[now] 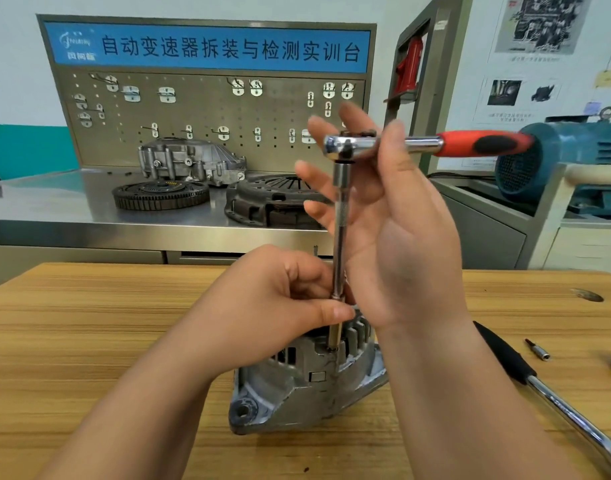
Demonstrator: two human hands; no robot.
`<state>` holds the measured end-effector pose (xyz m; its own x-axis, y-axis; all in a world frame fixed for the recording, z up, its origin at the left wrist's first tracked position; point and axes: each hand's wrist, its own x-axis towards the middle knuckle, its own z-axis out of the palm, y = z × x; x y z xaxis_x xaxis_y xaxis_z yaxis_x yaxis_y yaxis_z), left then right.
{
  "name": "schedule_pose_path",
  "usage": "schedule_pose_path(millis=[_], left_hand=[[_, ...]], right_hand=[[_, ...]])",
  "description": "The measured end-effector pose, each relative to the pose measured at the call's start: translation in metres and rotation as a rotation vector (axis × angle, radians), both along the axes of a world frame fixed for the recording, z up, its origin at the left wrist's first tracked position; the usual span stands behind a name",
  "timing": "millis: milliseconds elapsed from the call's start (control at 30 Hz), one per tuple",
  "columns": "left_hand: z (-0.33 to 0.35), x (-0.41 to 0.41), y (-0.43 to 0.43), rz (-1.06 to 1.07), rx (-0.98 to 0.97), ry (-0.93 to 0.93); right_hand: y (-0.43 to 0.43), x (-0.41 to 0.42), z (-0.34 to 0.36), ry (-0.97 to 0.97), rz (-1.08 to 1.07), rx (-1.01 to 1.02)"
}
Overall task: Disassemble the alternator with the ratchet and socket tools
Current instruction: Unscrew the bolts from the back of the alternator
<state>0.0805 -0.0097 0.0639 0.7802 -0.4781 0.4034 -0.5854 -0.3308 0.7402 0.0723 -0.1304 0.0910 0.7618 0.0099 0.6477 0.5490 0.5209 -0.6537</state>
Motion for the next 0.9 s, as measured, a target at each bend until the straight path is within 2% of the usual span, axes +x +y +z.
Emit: schedule_pose_path(millis=[100, 167, 400, 633, 900], left_hand=[[-0.0023, 0.0010, -0.0021, 0.059, -0.012, 0.002], [-0.0021, 0.0004, -0.0024, 0.050, -0.007, -0.007], [0.0003, 0.0001, 0.0024, -0.032, 0.007, 0.008], [-0.0018, 0.0022, -0.0001, 0.033, -0.036, -0.007], [0.0001, -0.0010, 0.0009, -0.029, -0.002, 0.007]], right_hand=[[0.0010, -0.0023, 0.0004, -0.120, -0.079, -0.044], [0.0009, -0.0023, 0.0001, -0.133, -0.069, -0.039], [-0.0043, 0.0015, 0.0010, 0.094, 0.064, 0.029], [0.0007, -0.0025, 0.0012, -0.147, -0.088, -0.070], [-0.0033, 0.0008, 0.0011, 0.070, 0.052, -0.008]])
